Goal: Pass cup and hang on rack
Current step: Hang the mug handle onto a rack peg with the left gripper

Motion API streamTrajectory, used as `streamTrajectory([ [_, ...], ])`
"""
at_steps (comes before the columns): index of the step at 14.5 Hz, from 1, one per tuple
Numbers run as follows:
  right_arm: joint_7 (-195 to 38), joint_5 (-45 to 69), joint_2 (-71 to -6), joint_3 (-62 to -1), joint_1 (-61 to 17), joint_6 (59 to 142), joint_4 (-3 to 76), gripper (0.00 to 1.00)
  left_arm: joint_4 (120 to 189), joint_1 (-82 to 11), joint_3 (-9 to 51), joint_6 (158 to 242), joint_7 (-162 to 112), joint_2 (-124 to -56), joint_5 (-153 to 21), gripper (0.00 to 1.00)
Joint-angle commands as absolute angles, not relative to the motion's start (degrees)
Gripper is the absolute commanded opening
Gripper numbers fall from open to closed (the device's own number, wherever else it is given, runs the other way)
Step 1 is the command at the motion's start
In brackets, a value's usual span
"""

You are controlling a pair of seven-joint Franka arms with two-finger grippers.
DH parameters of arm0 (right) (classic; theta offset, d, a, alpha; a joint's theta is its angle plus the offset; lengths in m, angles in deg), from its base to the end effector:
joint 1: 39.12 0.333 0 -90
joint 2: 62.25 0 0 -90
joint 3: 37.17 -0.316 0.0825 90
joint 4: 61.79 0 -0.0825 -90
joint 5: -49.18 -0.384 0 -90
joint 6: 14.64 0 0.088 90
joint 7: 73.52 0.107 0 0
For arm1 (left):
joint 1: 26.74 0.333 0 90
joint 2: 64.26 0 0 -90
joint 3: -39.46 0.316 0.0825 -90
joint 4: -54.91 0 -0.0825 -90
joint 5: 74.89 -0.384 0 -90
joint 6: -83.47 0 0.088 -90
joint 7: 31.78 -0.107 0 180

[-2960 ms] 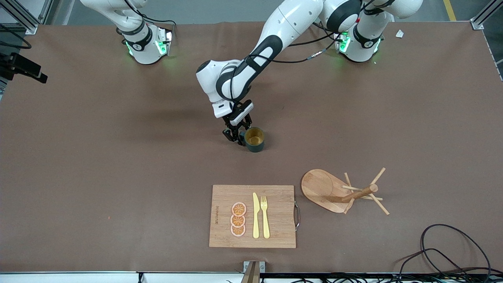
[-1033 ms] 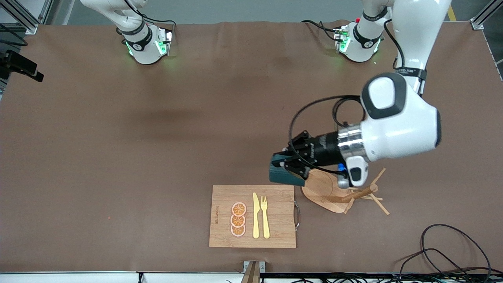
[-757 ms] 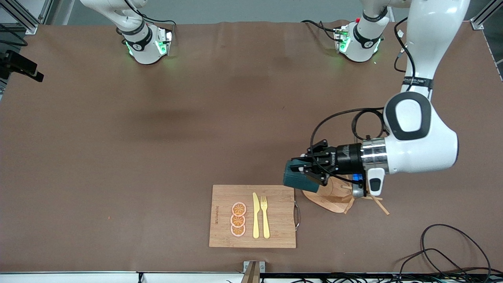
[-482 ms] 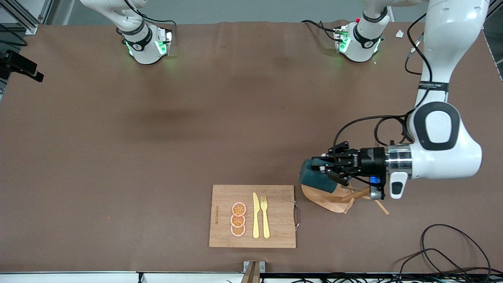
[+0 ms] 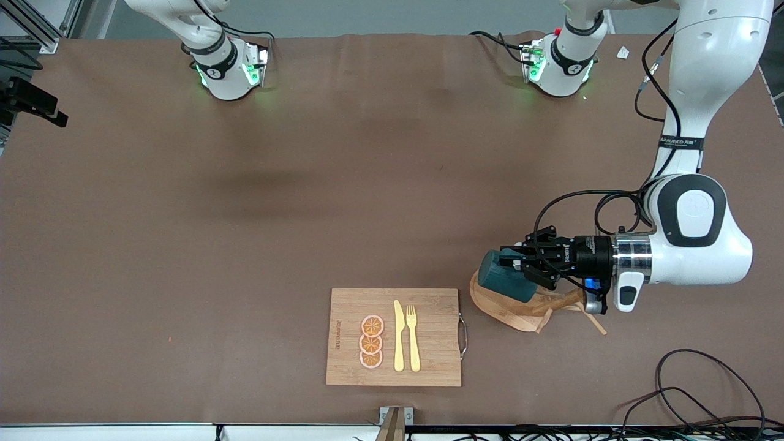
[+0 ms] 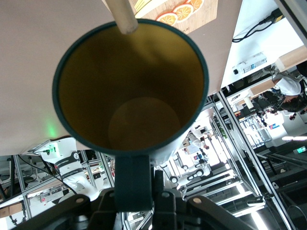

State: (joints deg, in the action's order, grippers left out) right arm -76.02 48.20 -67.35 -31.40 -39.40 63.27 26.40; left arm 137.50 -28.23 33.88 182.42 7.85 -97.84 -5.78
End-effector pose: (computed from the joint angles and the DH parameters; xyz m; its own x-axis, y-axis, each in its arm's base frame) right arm 0.5006 -0.0538 0.6685 0.9944 -0.0567 -0.0894 -0.0596 -0.9978 -0.0298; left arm 0.6900 -0.1580 0.3863 0.4696 0.2453 -0.8481 0.8753 -0.2552 0.4108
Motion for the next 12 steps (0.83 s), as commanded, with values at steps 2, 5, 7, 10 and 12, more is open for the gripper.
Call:
streamTrajectory([
  [2,-76.86,48.74,-68.4,-31.55,-39.56,63.76,27.42,1.0,137.7,-25.25,33.57,178.85,4.27,-98.45,-4.14,0.0],
  [5,-76.86,48.74,-68.4,-31.55,-39.56,63.67,27.42,1.0,137.62,-23.49,33.57,176.64,1.97,-99.24,-4.32,0.0],
  [7,-76.86,48.82,-68.4,-31.55,-39.56,63.67,27.42,1.0,137.62,-22.53,33.57,175.32,1.35,-99.33,-4.32,0.0],
  [10,-76.95,48.83,-68.4,-31.55,-39.56,63.76,27.42,1.0,137.62,-21.21,33.66,173.91,0.04,-99.42,-4.41,0.0],
  [12,-76.95,49.26,-68.4,-31.55,-39.47,63.94,27.42,1.0,137.62,-20.15,33.66,172.51,-1.19,-100.03,-4.41,0.01],
])
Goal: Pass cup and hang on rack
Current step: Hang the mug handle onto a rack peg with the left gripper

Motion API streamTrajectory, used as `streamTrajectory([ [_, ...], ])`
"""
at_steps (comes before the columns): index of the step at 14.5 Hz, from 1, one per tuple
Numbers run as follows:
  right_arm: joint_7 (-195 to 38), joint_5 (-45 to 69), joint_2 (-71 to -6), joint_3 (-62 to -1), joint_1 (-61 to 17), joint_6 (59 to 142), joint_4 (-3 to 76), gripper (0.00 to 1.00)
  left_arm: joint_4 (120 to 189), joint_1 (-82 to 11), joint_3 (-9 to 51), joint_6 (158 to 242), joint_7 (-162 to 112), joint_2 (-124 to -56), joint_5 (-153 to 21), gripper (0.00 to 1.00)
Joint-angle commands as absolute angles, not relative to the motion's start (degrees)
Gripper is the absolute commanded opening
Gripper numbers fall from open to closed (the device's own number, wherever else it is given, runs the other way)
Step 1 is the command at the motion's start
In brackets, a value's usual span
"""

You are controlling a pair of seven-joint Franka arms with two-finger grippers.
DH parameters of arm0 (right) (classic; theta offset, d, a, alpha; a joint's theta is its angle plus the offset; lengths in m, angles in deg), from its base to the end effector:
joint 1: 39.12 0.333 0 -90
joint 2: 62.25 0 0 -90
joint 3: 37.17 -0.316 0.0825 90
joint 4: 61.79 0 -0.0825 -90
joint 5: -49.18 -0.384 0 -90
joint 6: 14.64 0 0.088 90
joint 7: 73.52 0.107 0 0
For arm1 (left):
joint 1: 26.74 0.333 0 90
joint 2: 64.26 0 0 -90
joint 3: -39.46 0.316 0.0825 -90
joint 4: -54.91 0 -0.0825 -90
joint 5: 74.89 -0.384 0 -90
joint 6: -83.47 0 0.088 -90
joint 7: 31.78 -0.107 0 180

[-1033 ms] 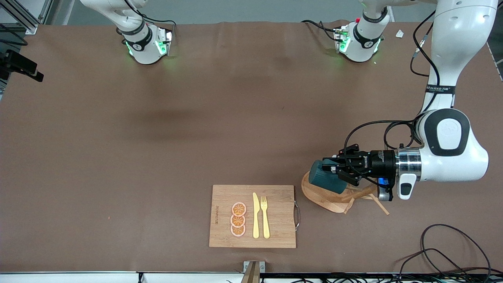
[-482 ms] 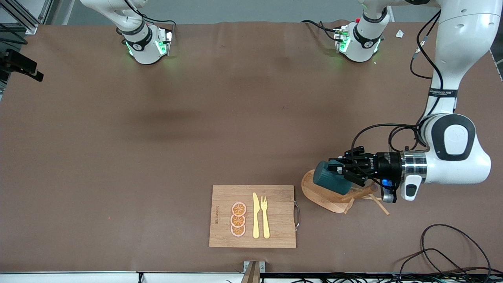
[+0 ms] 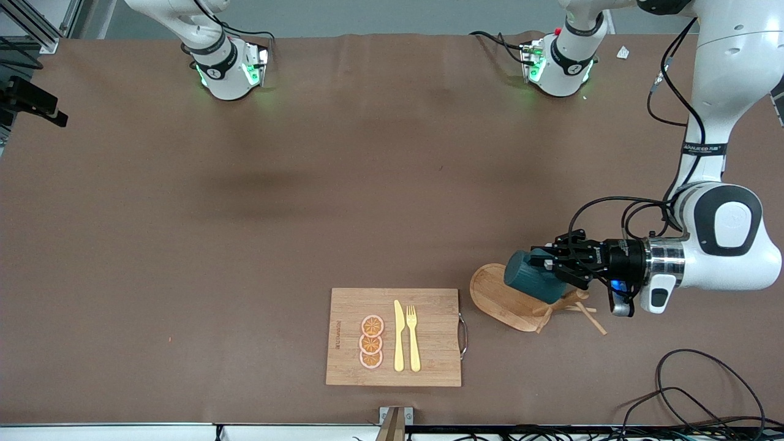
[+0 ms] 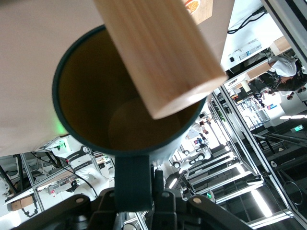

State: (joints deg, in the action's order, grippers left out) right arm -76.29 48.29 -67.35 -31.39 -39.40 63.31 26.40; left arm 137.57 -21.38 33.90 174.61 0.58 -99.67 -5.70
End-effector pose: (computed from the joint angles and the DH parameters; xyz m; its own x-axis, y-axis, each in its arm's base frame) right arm 0.5007 -0.0541 0.6685 0.9947 -0.0526 -0.0887 -0.0553 -0.9981 -0.0287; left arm 0.6912 -0.0867 0.3665 0.5121 0.1662 -0.8427 0.8482 -0.2522 0.4657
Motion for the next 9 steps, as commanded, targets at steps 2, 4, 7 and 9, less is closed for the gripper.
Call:
streamTrajectory([
  [2,-76.95,49.26,-68.4,-31.63,-39.47,63.94,27.42,1.0,137.62,-20.06,33.66,172.42,-1.11,-100.21,-4.32,0.06],
  [4,-76.95,49.26,-68.4,-31.63,-39.38,63.94,27.42,1.0,137.62,-20.23,33.66,172.5,-0.32,-100.21,-4.23,0.3],
  [7,-76.86,49.18,-68.4,-31.63,-39.38,63.94,27.42,1.0,137.35,-20.15,33.66,172.68,-0.23,-100.21,-4.23,0.49],
  [9,-76.86,49.18,-68.4,-31.63,-39.38,63.85,27.42,1.0,137.18,-20.06,33.75,172.68,-0.14,-100.12,-4.4,0.55],
])
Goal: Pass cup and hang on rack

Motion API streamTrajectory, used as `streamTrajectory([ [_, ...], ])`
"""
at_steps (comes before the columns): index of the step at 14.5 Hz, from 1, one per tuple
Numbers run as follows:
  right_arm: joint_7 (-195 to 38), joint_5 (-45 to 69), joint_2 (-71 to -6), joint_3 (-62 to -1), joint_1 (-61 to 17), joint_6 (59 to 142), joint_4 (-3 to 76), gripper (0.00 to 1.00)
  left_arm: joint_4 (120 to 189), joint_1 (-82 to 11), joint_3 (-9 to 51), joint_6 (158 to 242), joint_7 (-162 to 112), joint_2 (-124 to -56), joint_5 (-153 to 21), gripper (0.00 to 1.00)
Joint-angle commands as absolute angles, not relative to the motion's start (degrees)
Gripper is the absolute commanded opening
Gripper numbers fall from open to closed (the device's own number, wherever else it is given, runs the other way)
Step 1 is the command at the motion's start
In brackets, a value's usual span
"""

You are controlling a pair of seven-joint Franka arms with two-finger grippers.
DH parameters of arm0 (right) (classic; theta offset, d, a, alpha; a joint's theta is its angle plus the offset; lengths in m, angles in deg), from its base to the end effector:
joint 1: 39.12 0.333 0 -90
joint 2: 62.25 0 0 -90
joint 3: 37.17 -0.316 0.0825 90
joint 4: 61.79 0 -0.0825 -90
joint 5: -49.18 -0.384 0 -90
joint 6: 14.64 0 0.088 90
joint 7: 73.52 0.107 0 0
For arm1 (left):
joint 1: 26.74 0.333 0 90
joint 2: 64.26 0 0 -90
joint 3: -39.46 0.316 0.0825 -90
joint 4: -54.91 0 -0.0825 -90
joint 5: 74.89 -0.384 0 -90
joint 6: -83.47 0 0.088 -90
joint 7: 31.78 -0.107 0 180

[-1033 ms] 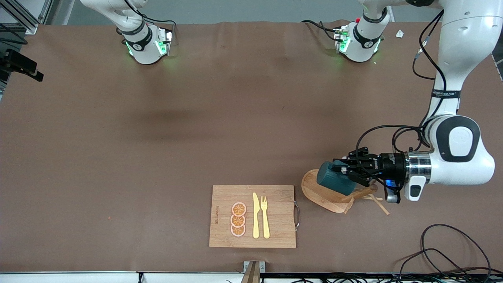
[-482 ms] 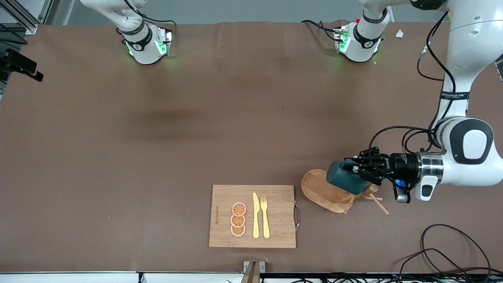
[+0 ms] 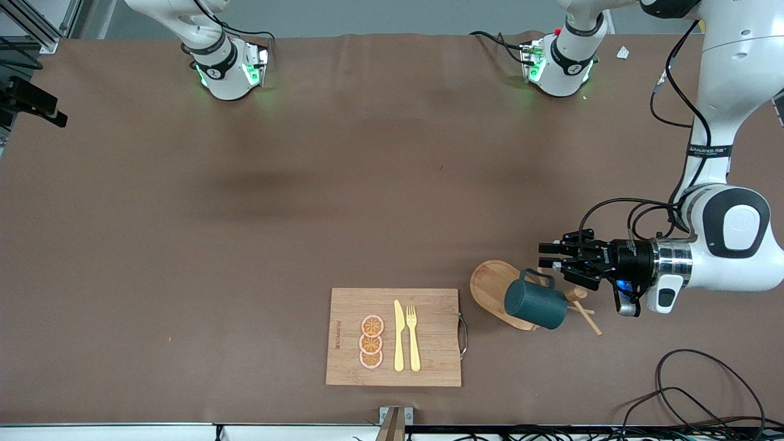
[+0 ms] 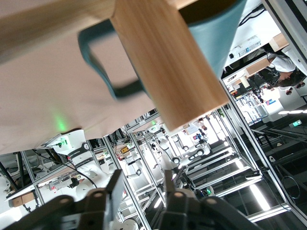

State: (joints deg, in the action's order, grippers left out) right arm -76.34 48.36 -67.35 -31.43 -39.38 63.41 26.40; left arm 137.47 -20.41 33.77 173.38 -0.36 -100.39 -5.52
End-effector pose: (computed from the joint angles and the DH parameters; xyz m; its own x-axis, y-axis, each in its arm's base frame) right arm 0.5009 -0.0537 0.6687 0.9949 -0.0510 -0.0870 -0.0535 -0.9982 -0.0274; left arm 0.6910 -0.0781 0.3598 0.5119 0.1487 -0.8461 0.8474 -0.2490 0.4689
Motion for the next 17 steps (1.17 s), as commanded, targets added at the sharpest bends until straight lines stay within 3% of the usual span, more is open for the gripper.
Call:
streamTrajectory([
  [1,-76.86,49.18,-68.4,-31.63,-39.38,63.85,27.42,1.0,137.0,-19.8,33.75,172.68,0.03,-99.86,-4.67,0.64],
  [2,-76.86,49.18,-68.4,-31.63,-39.38,63.85,27.42,1.0,137.0,-19.79,34.01,172.77,0.3,-99.42,-5.1,0.78],
  [3,-76.86,49.18,-68.4,-31.63,-39.38,63.85,27.42,1.0,136.48,-19.88,34.62,172.94,1.08,-98.98,-6.15,0.99],
  [10,-76.86,49.18,-68.4,-31.63,-39.38,63.85,27.51,1.0,132.61,-20.85,34.1,173.82,2.5,-85.99,-40.83,1.0],
  [13,-76.86,49.18,-68.4,-31.63,-39.38,63.85,27.42,1.0,132.87,-20.5,28.67,173.56,-5.38,-80.36,-60.59,1.0],
  [17,-76.86,49.18,-68.4,-31.63,-39.38,63.85,27.42,1.0,135.23,-20.85,26.2,173.55,-13.05,-76.14,-72.66,1.0],
])
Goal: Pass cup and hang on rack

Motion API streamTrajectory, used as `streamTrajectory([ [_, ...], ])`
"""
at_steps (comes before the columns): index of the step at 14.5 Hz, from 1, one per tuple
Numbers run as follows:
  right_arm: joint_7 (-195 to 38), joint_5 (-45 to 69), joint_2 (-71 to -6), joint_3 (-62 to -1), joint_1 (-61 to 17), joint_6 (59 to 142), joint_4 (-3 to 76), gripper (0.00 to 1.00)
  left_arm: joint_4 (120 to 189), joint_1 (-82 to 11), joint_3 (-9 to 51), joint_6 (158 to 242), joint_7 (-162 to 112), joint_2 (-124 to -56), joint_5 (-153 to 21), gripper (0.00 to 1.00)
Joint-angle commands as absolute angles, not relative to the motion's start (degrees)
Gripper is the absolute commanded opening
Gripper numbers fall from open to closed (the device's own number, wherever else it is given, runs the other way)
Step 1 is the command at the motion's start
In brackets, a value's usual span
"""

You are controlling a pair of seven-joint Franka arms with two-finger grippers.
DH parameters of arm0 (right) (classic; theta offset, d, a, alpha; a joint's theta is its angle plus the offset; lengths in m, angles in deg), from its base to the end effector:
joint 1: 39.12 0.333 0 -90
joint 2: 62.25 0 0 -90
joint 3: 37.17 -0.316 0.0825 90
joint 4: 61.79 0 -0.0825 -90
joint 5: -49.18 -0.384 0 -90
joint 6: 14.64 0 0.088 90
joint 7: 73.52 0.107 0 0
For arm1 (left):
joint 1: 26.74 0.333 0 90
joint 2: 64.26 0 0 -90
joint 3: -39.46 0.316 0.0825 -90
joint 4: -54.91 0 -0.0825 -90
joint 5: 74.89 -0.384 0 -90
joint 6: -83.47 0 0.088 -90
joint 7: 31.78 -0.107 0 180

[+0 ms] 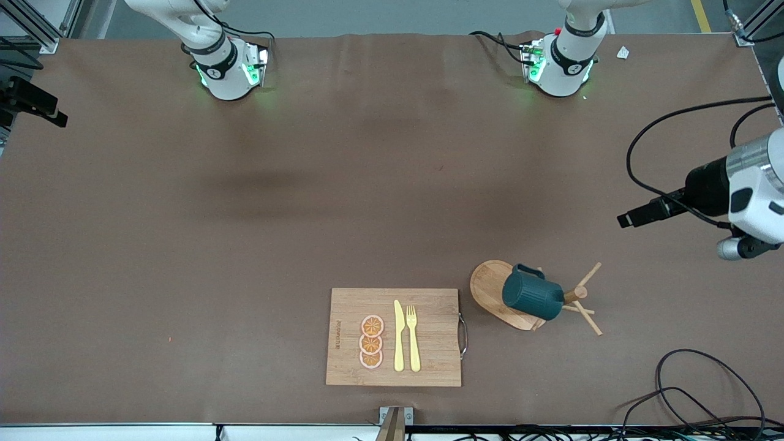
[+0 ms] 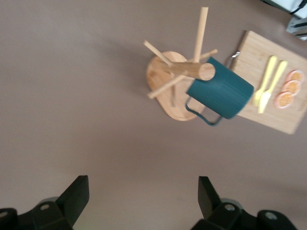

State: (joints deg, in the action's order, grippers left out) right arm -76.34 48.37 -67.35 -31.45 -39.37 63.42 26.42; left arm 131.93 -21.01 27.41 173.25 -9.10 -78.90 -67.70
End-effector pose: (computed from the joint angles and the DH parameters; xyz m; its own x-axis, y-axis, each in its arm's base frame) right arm 0.5010 -0.0534 0.6685 0.9949 -0.0505 -0.0872 -0.0530 -0.9982 -0.0272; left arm 0.6256 -0.0653 0.5840 0.9553 0.2803 -0.0936 0.2920 -0.9441 0.1531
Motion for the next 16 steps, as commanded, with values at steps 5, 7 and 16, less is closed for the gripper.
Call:
streamTrajectory([
  [5,-76.86,49.18,-68.4,-31.63,-39.38,63.76,27.42,1.0,141.11,-20.59,20.92,175.57,-13.24,-68.94,-79.47,1.0],
  [7,-76.86,49.18,-68.4,-31.63,-39.3,63.85,27.42,1.0,149.96,-20.5,20.74,181.0,-13.41,-62.63,-79.29,1.0],
  [16,-76.86,49.18,-68.4,-31.63,-39.38,63.76,27.42,1.0,143.97,-20.15,21.27,173.67,-20.8,-63.02,-77.79,1.0],
])
